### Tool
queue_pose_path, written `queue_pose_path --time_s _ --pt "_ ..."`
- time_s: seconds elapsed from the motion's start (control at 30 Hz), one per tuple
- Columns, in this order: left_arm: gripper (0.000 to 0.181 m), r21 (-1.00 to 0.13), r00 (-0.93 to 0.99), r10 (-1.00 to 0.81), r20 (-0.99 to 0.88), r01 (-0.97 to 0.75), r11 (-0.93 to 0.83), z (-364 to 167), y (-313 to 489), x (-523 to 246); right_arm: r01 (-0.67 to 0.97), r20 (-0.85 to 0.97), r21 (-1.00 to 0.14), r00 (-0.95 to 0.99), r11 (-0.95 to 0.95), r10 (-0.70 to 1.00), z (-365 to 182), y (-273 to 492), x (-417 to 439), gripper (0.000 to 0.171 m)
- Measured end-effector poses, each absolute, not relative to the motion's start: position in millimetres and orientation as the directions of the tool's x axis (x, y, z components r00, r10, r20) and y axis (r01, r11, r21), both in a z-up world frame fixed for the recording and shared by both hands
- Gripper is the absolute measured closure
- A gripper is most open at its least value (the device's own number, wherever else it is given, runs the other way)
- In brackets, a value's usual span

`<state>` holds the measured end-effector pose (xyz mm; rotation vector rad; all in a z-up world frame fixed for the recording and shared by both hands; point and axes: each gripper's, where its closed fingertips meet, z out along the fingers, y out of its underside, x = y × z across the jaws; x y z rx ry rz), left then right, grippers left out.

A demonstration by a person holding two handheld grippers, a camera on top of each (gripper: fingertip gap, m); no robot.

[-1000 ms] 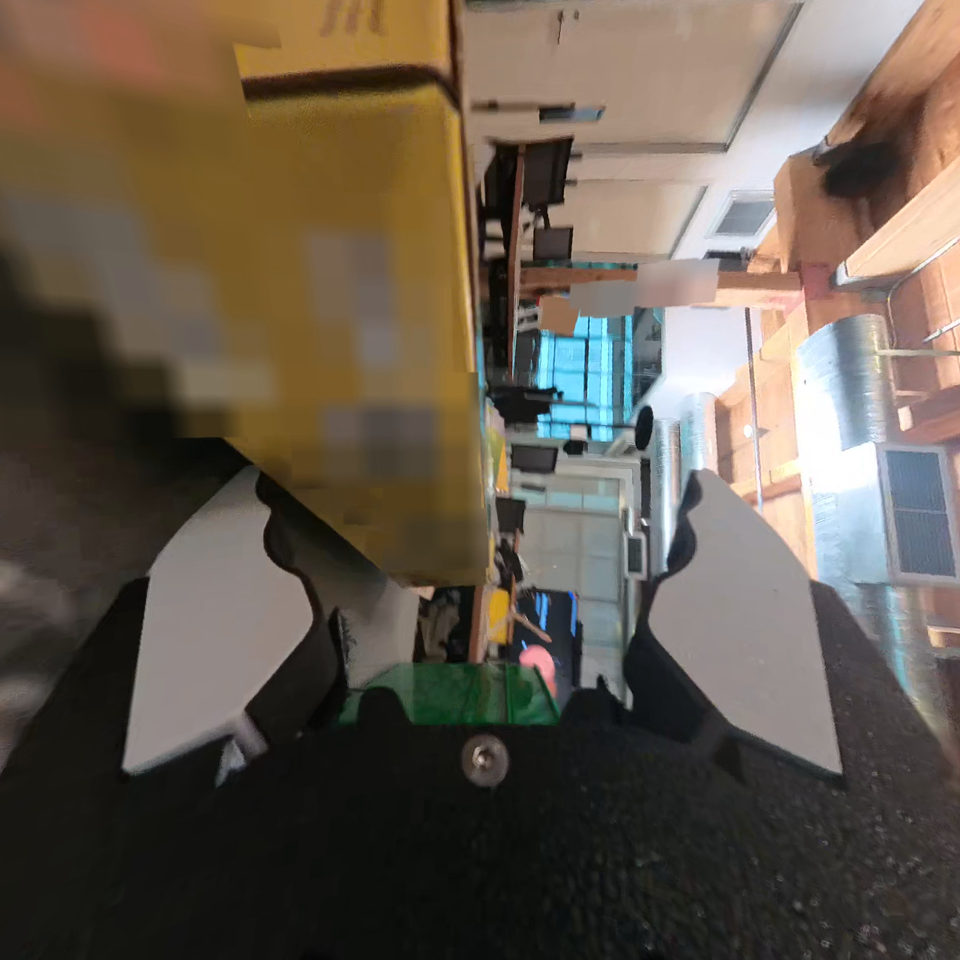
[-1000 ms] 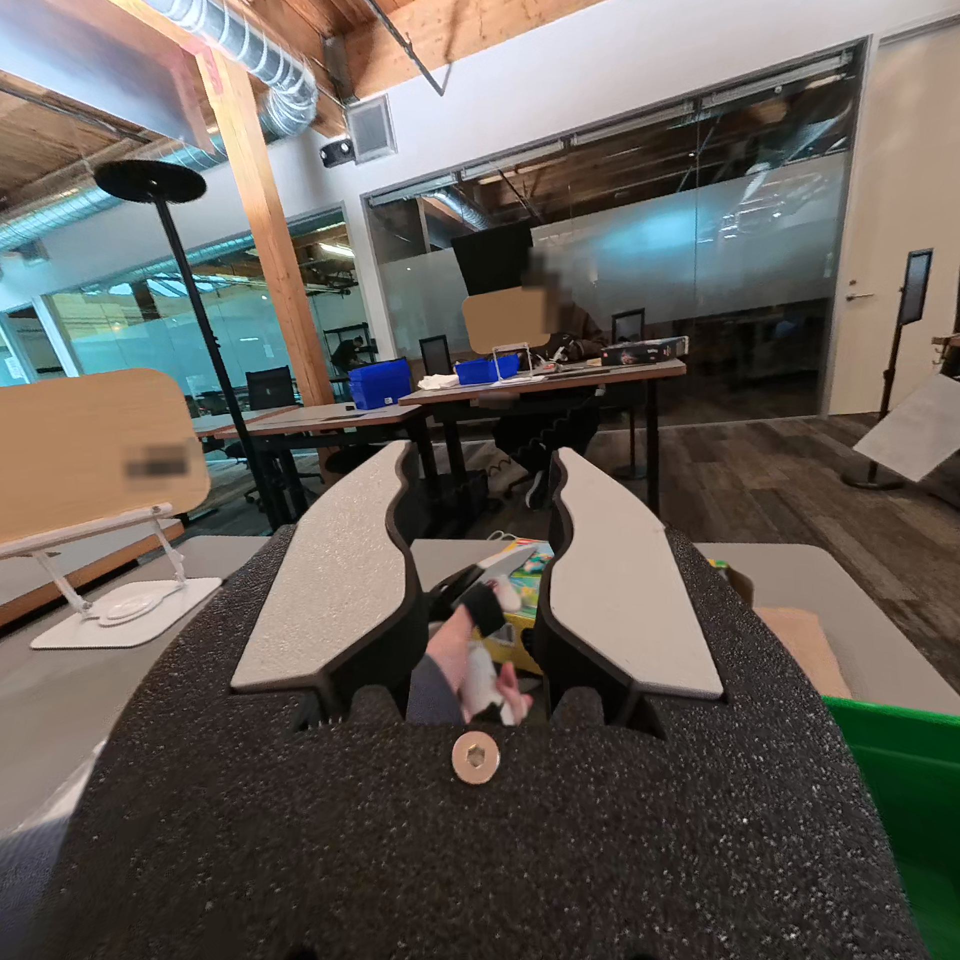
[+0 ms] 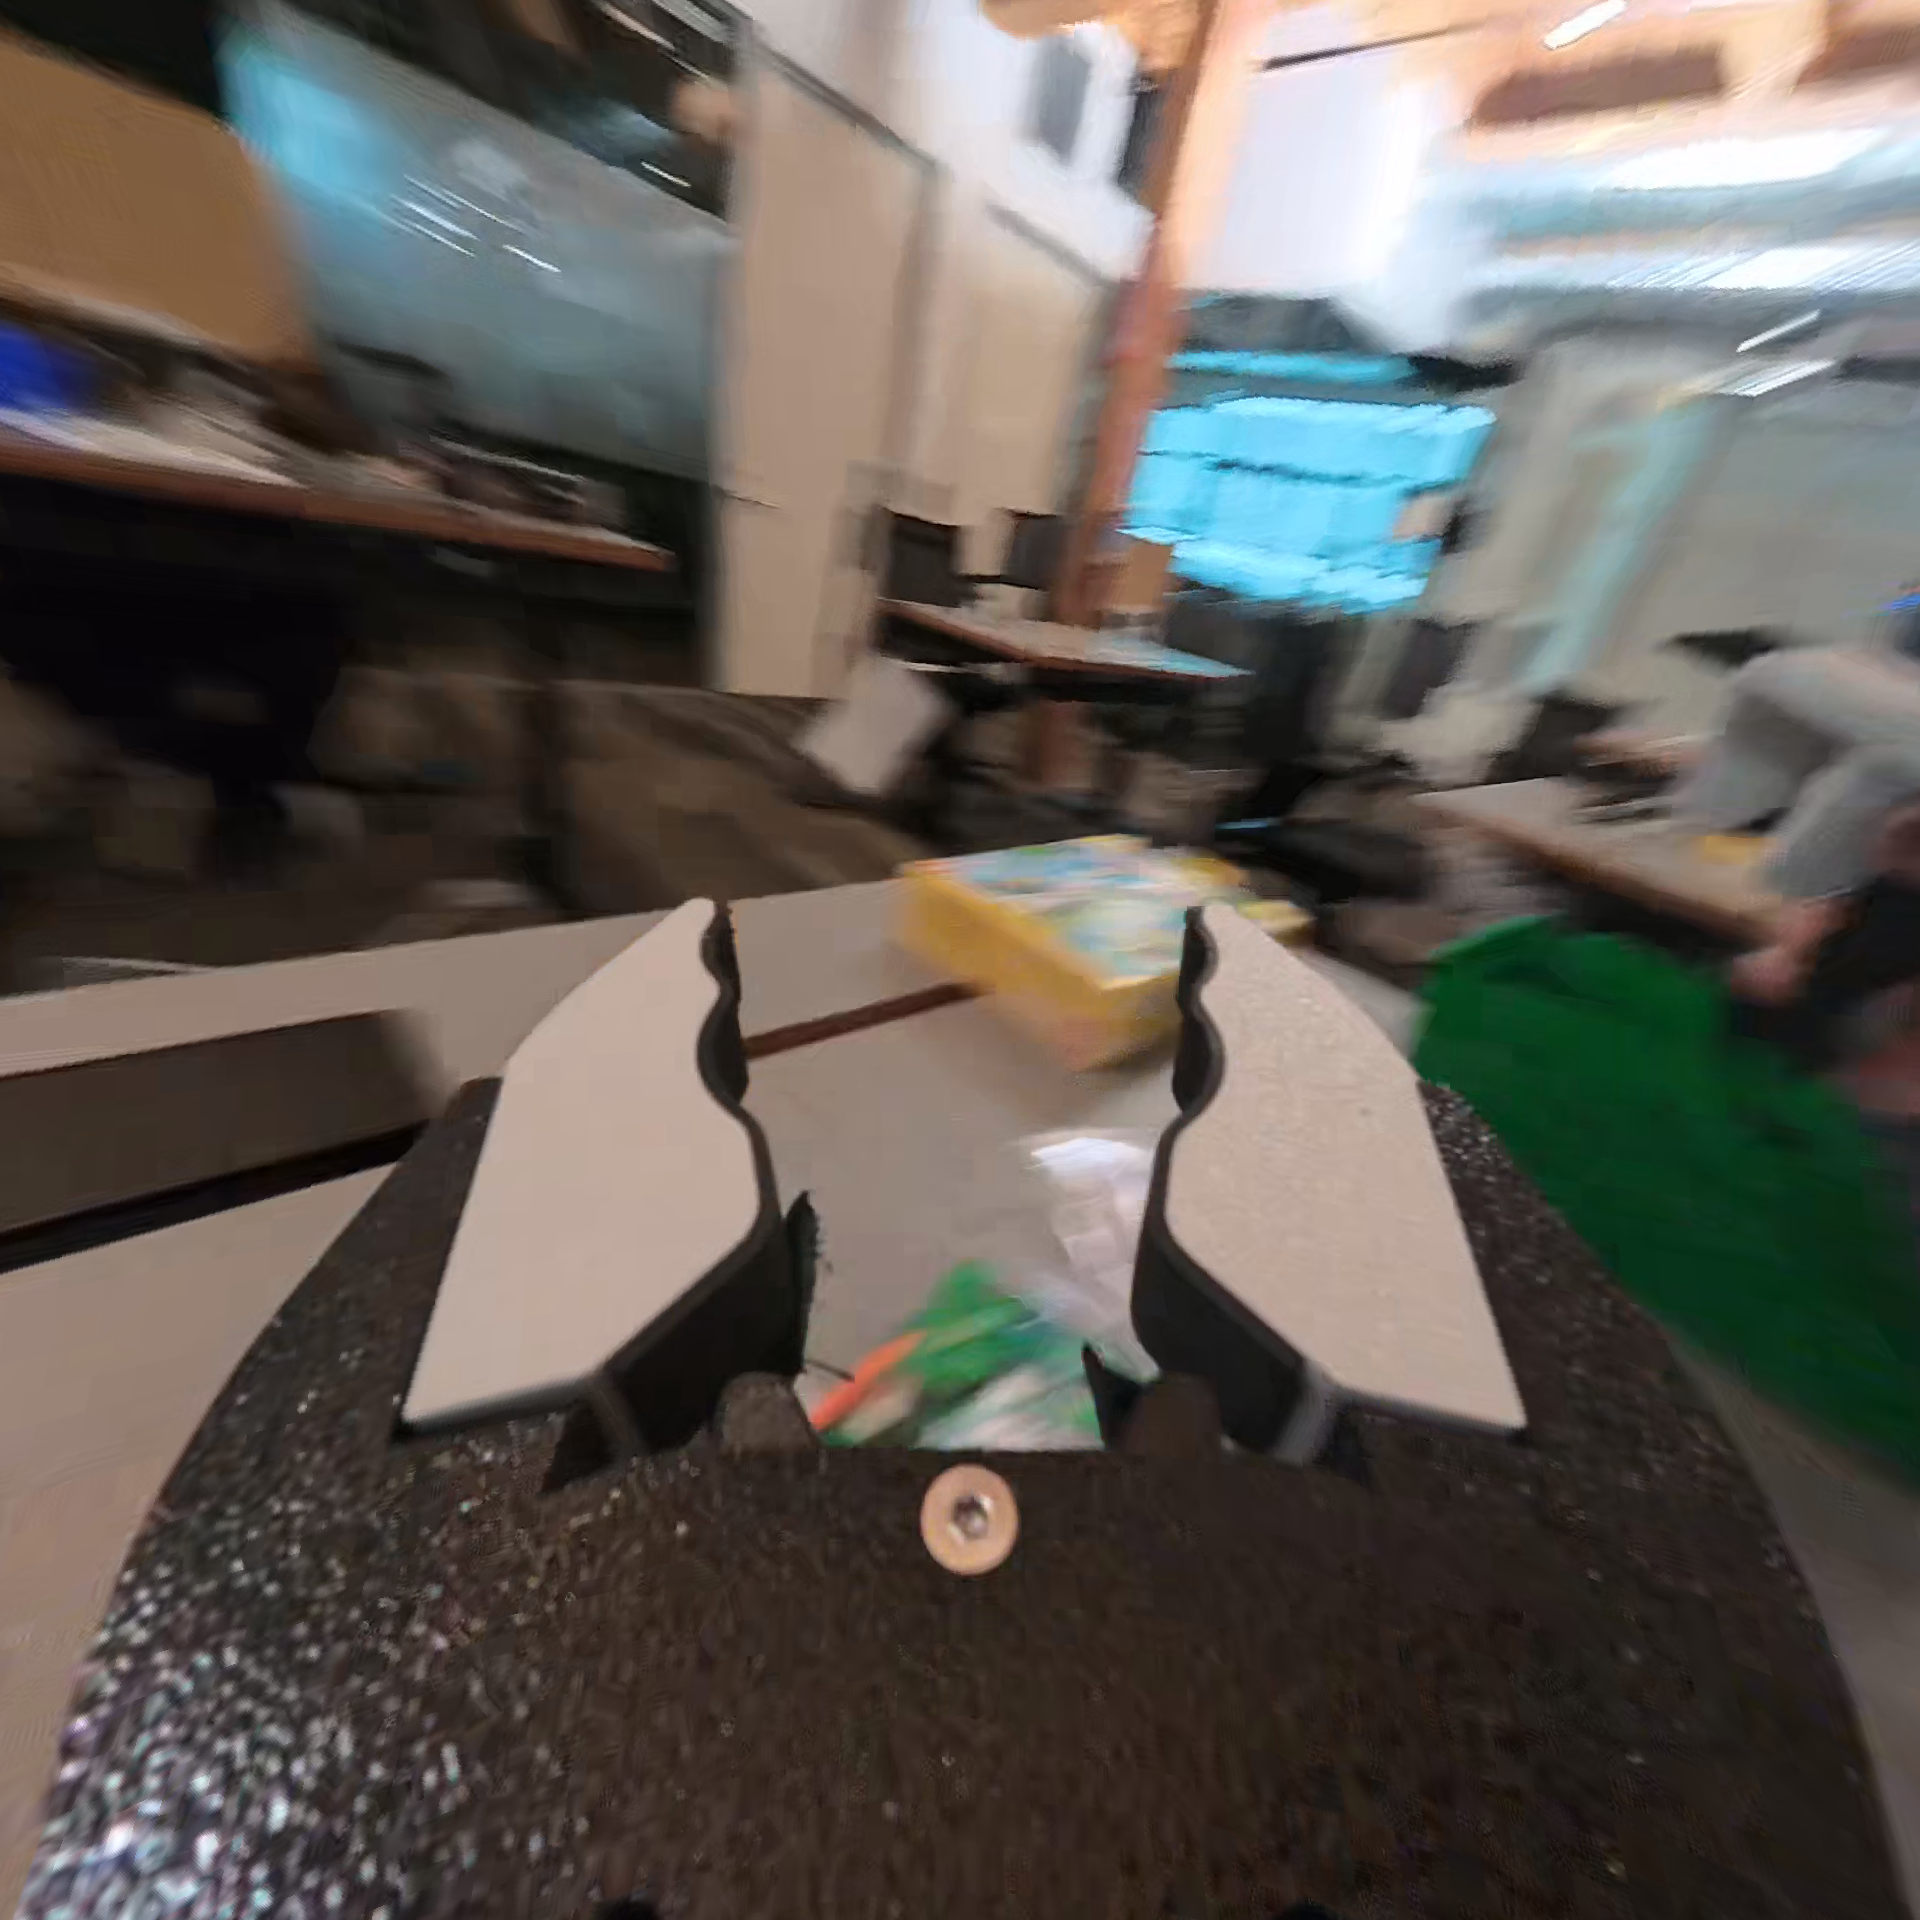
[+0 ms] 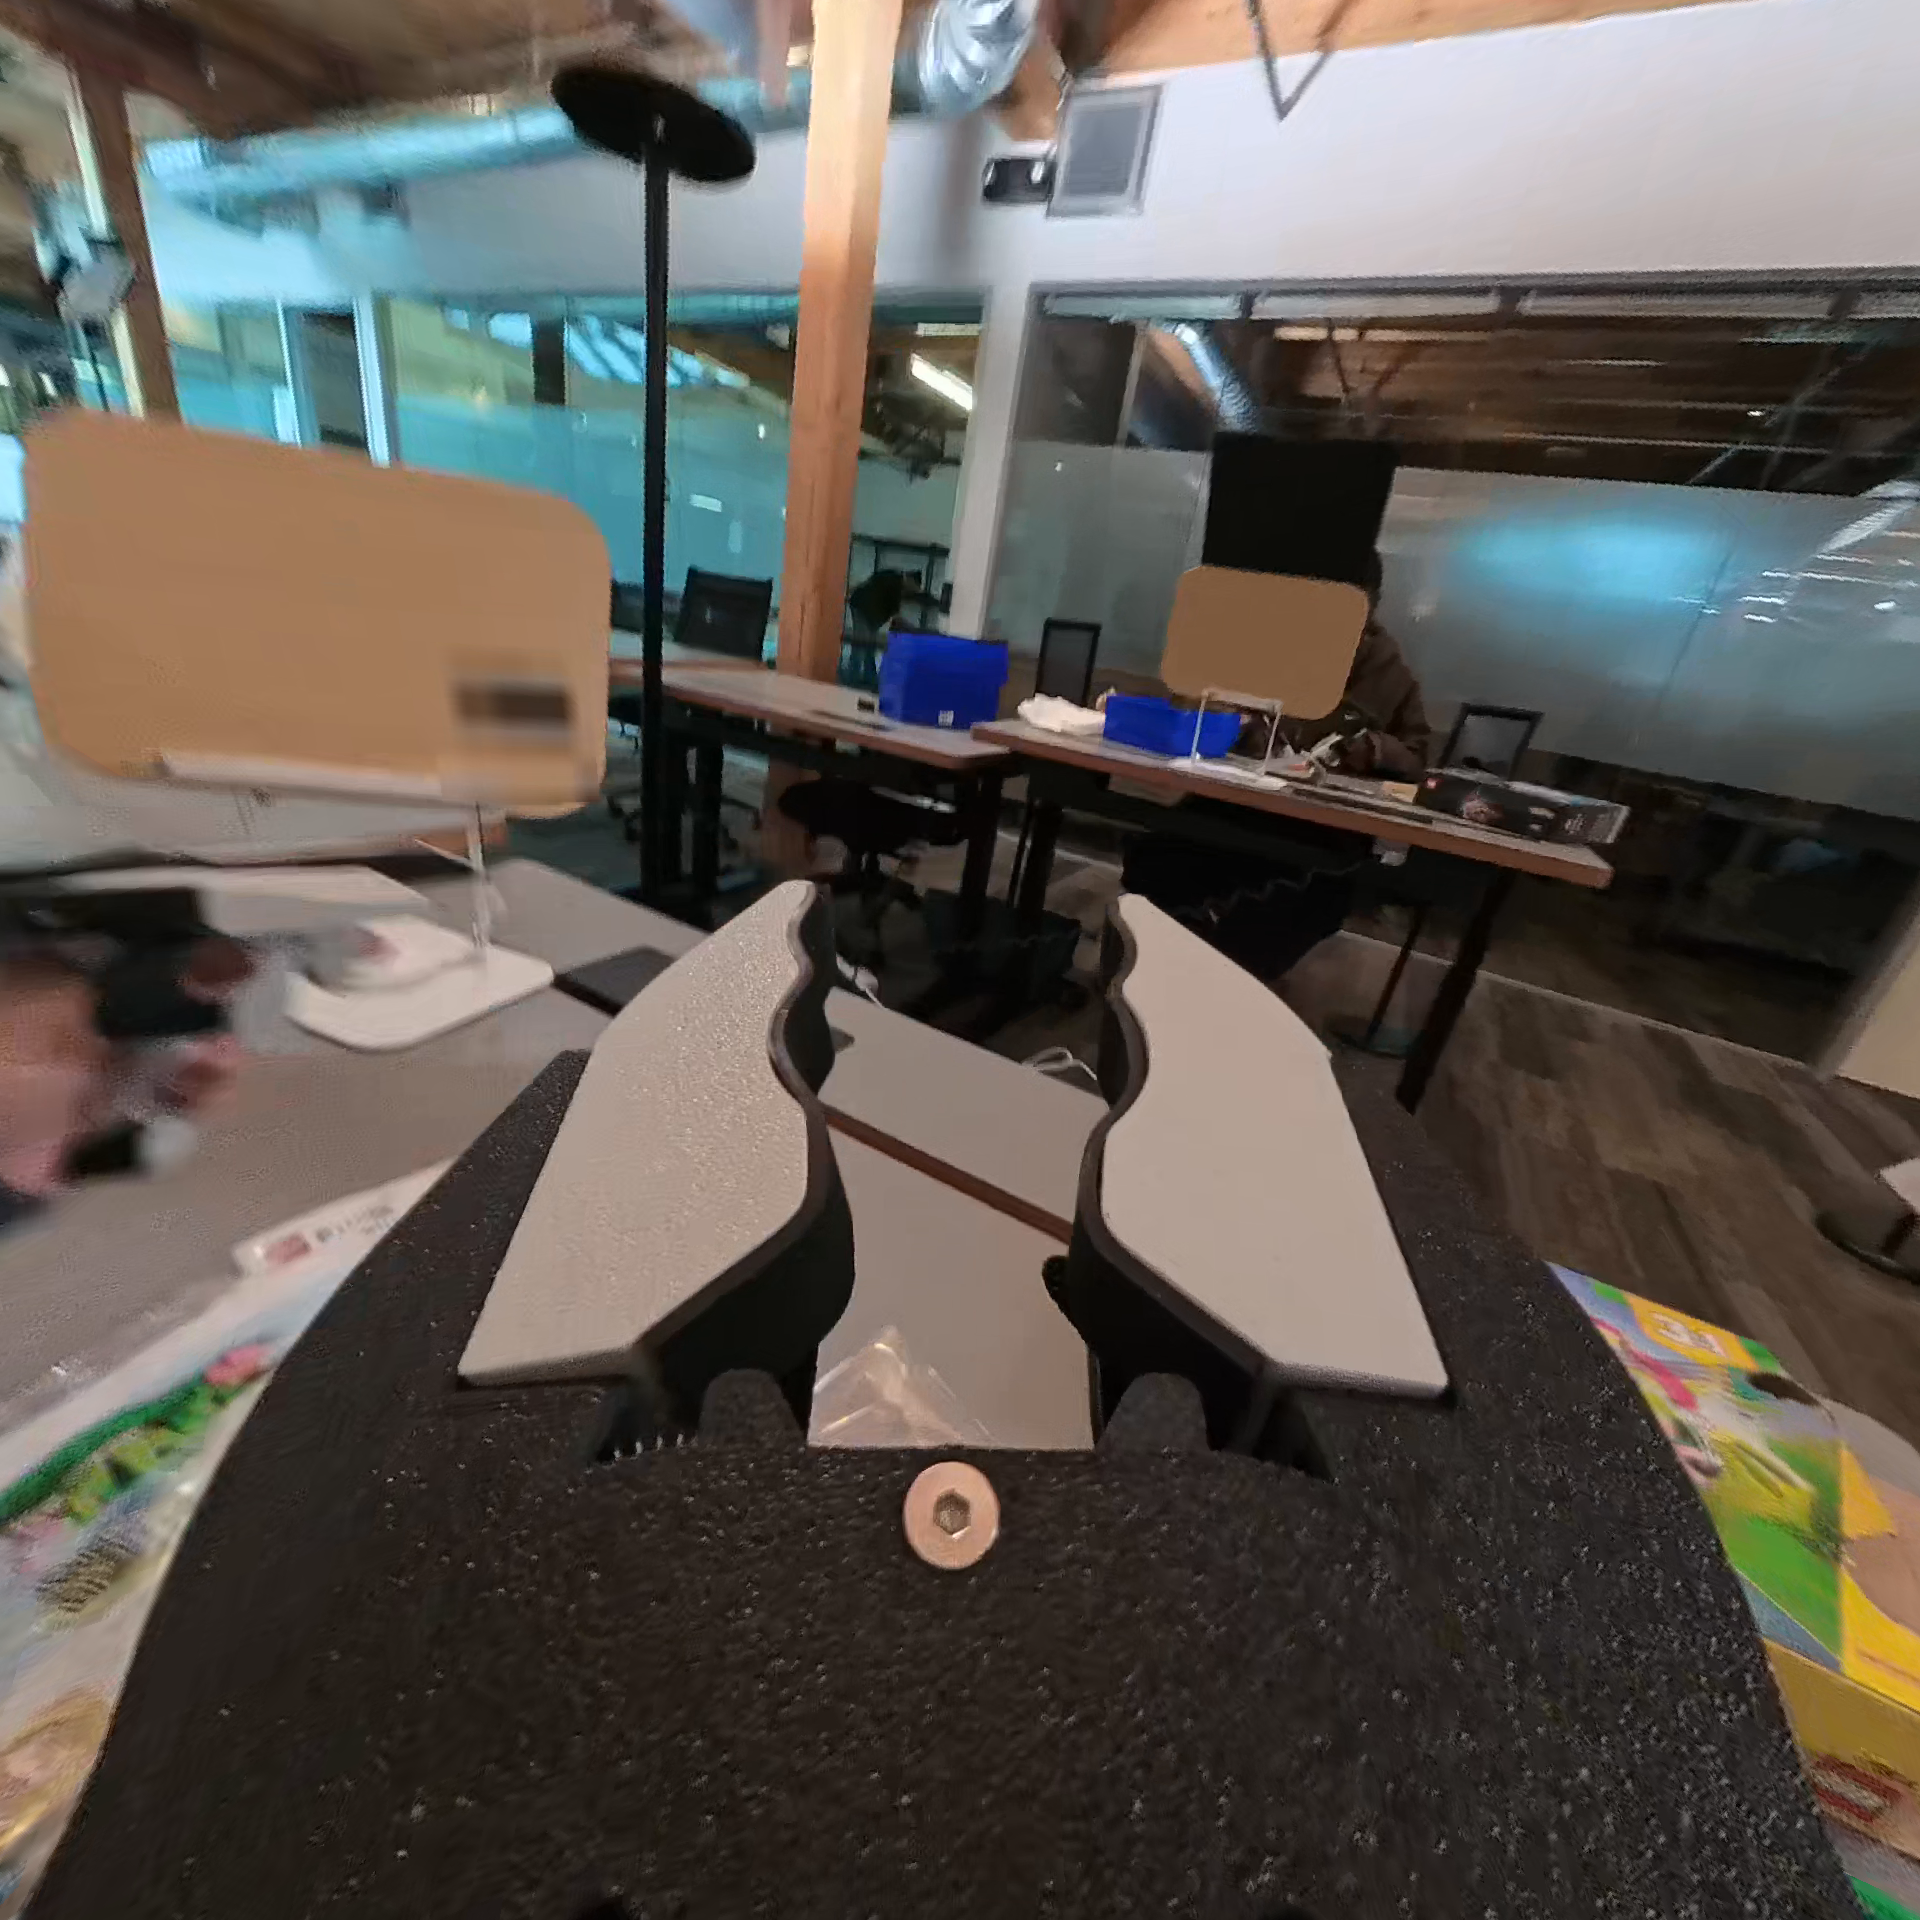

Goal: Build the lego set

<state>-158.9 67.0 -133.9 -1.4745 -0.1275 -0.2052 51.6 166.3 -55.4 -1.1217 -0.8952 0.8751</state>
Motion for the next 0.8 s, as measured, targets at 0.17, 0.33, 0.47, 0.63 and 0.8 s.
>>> queue_pose_path --time_s 0.17,0.33,0.47,0.63,0.8 --pt "0.100 -0.997 0.918 0.391 -0.065 -0.072 0.003 -196.6 -48.9 -279.5 -0.033 0.165 -0.981 0.384 0.192 0.908 -139.3 151.7 -10.7 0.116" --pt "0.099 -0.979 0.867 0.456 -0.202 -0.178 -0.094 -251.9 -55.7 -304.7 0.064 0.248 -0.966 0.508 0.251 0.825 -224.2 148.6 -16.8 0.121" --pt "0.101 -0.937 0.871 0.355 -0.339 -0.347 -0.043 -236.7 -36.9 -291.9 0.104 0.340 -0.934 0.556 0.342 0.758 -231.8 150.1 -8.5 0.125" --pt "0.107 -0.865 0.814 -0.380 -0.440 -0.498 -0.066 -254.3 -30.5 -209.4 0.129 0.358 -0.929 0.541 0.346 0.761 -239.5 150.6 -13.7 0.126" --pt "0.100 -0.462 0.477 -0.750 -0.458 -0.848 -0.257 -311.6 -44.8 -198.3 0.114 0.354 -0.931 0.523 0.348 0.776 -239.2 148.1 -18.3 0.127"
